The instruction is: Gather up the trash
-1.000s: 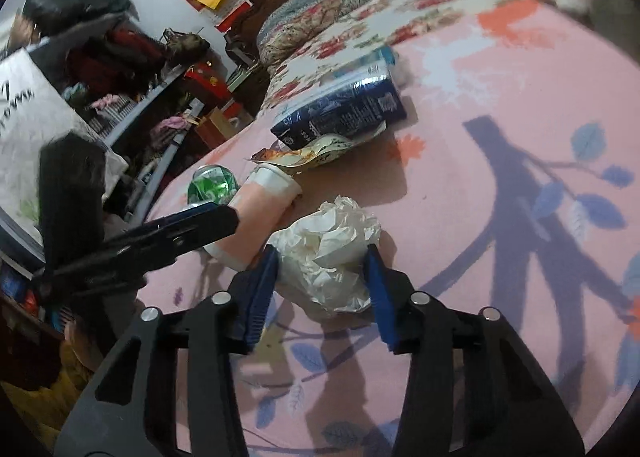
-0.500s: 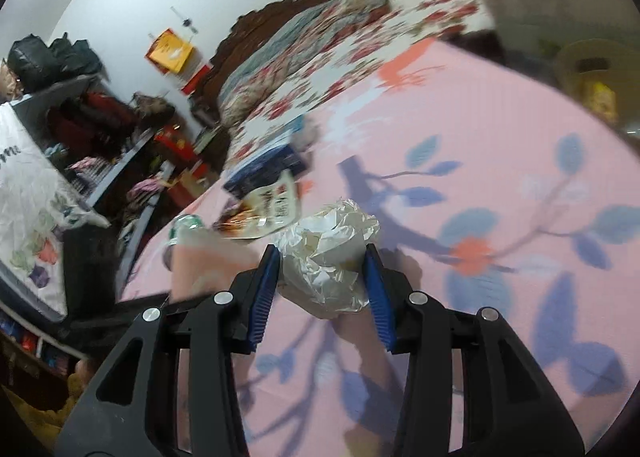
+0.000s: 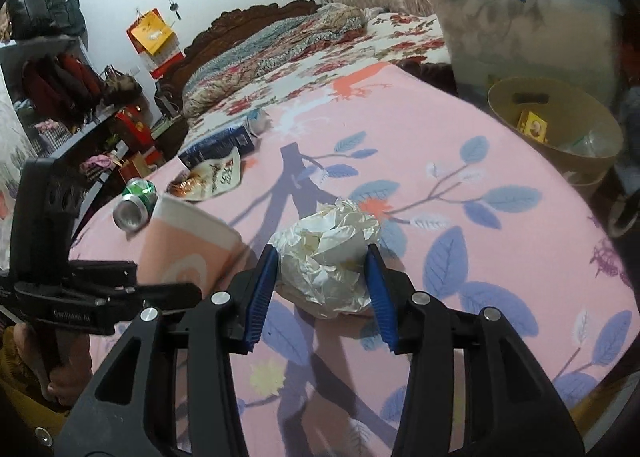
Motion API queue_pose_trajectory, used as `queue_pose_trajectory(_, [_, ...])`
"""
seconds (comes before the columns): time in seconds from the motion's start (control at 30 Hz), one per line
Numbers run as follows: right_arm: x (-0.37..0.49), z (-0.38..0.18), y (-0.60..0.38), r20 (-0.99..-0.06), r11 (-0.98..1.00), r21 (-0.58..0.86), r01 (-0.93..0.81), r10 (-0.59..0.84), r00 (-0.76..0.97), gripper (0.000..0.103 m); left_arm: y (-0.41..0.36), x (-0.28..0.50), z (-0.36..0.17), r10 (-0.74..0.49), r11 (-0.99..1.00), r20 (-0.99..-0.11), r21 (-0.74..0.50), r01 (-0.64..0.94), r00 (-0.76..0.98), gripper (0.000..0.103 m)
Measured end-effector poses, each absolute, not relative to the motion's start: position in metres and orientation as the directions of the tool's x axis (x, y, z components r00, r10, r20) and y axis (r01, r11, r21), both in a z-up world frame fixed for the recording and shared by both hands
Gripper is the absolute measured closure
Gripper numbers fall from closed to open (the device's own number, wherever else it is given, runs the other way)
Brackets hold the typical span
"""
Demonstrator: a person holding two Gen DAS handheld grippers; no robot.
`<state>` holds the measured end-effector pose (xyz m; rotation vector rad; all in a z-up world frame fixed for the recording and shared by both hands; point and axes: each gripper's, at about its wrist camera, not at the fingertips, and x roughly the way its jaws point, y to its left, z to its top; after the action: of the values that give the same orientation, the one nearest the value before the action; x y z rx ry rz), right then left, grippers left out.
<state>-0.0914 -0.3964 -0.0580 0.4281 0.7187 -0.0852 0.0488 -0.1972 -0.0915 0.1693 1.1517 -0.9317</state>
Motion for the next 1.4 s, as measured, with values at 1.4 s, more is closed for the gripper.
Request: queue_pose_trajectory(1.4, [-0.084,-0.073,-0.375,-0.68,0.915,0.312,0.254,0.028,0.733,0.018,-0.174,0.039,-0.094,-0.538,0.668,-0.816,-0.26,0.697,0.211,0.013])
